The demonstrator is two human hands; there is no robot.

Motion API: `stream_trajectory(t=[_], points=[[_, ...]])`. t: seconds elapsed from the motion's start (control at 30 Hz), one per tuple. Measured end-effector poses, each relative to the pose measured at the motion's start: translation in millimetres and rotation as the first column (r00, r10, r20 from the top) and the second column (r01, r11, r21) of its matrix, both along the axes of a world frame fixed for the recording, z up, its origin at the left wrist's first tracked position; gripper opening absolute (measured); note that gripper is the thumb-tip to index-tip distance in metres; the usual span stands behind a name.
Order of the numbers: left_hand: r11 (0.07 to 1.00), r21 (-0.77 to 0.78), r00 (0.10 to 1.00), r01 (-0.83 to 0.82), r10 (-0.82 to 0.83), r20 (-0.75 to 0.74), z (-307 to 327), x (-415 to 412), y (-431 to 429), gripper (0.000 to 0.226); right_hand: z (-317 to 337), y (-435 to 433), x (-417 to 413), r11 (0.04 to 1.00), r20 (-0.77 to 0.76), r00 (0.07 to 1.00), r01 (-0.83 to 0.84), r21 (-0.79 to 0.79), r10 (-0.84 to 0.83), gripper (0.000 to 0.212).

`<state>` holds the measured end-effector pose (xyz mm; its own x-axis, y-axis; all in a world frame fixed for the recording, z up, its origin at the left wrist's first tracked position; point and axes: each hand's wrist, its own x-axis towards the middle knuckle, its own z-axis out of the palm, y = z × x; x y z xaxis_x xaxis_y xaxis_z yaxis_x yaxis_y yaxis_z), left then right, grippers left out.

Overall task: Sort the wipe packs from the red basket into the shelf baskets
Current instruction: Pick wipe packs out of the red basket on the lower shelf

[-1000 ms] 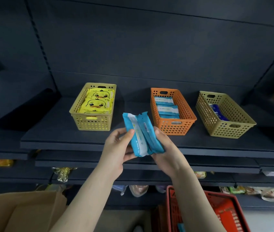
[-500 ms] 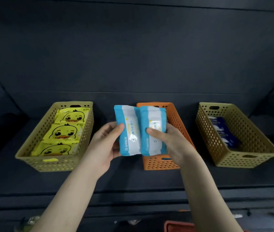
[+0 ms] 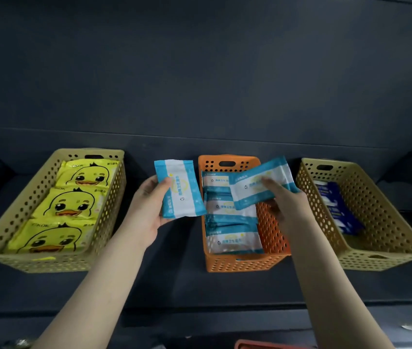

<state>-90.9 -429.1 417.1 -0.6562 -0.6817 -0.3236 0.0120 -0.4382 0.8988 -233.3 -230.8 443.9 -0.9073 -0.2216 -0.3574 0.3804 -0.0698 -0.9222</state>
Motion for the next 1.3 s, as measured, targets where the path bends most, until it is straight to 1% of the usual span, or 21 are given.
stream_trajectory(t=[0.1,0.2,0.3,0.37,0.47,0.53,0.6,0.63,0.7,0.73,0.77,0.8,0.87,0.9,0.97,1.0,1.1,1.17,1.3], points=[[0.999,-0.027,0.999,0.021,-0.021,0.027,-8,-8,-7,0.024,-8,0,-1,0.998,-0.017,1.0,-0.024,0.055,0.025,0.021],[0.998,-0.015,0.997,0.056,-0.055,0.054,-16,-17,-15,0.029,-20,-7,2,0.998,0.002,1.0,-0.026,0.054,0.026,0.022],[0.998,0.012,0.996,0.065,-0.065,0.06,-19,-24,-24,0.028,-22,-15,1,0.998,-0.014,1.0,0.008,0.068,-0.007,0.017],[0.998,0.015,0.996,0.065,-0.066,0.066,-20,-30,-31,0.027,-19,-17,-1,0.993,-0.055,0.999,0.005,0.116,0.001,0.015],[0.998,0.018,0.994,0.062,-0.064,0.084,-20,-41,-42,0.024,-18,-13,1,0.967,-0.101,0.988,-0.09,0.24,0.117,0.021],[0.997,0.023,0.993,0.078,-0.08,0.089,-22,-47,-44,0.021,-22,-9,7,0.944,-0.06,0.975,-0.19,0.27,0.214,0.033],[0.994,0.021,0.99,0.108,-0.11,0.091,-23,-52,-42,0.018,-28,-5,12,0.92,-0.036,0.962,-0.248,0.303,0.271,0.041],[0.991,0.02,0.987,0.13,-0.131,0.091,-24,-53,-40,0.017,-29,-4,14,0.906,-0.039,0.956,-0.262,0.333,0.291,0.042],[0.985,0.019,0.981,0.169,-0.17,0.091,-25,-56,-36,0.014,-31,-2,14,0.873,-0.05,0.938,-0.3,0.384,0.344,0.034],[0.983,0.019,0.979,0.183,-0.184,0.092,-26,-57,-35,0.013,-32,0,14,0.843,-0.044,0.921,-0.333,0.423,0.386,0.03],[0.981,0.02,0.977,0.192,-0.193,0.093,-26,-58,-34,0.012,-34,2,13,0.793,-0.04,0.897,-0.367,0.487,0.44,0.027],[0.98,0.02,0.975,0.2,-0.201,0.095,-27,-60,-33,0.012,-36,3,11,0.717,-0.035,0.863,-0.395,0.575,0.503,0.028],[0.978,0.019,0.973,0.208,-0.209,0.098,-29,-62,-32,0.013,-38,6,10,0.514,0.001,0.784,-0.408,0.754,0.621,0.034],[0.978,0.019,0.973,0.21,-0.211,0.097,-29,-62,-32,0.013,-39,7,10,0.431,0.032,0.757,-0.405,0.807,0.653,0.035],[0.977,0.017,0.972,0.215,-0.215,0.096,-29,-63,-32,0.014,-40,9,10,0.337,0.094,0.729,-0.421,0.842,0.678,0.034],[0.976,0.017,0.971,0.218,-0.219,0.094,-29,-63,-33,0.014,-40,10,10,0.321,0.111,0.72,-0.435,0.841,0.685,0.033],[0.972,0.018,0.968,0.234,-0.234,0.091,-29,-63,-33,0.012,-41,11,10,0.352,0.135,0.716,-0.488,0.799,0.685,0.034],[0.97,0.023,0.966,0.242,-0.243,0.09,-29,-63,-33,0.012,-40,9,12,0.305,0.139,0.705,-0.464,0.832,0.695,0.033],[0.971,0.047,0.967,0.236,-0.239,0.09,-25,-62,-33,0.015,-35,5,18,0.228,0.101,0.697,-0.363,0.903,0.71,0.034]])
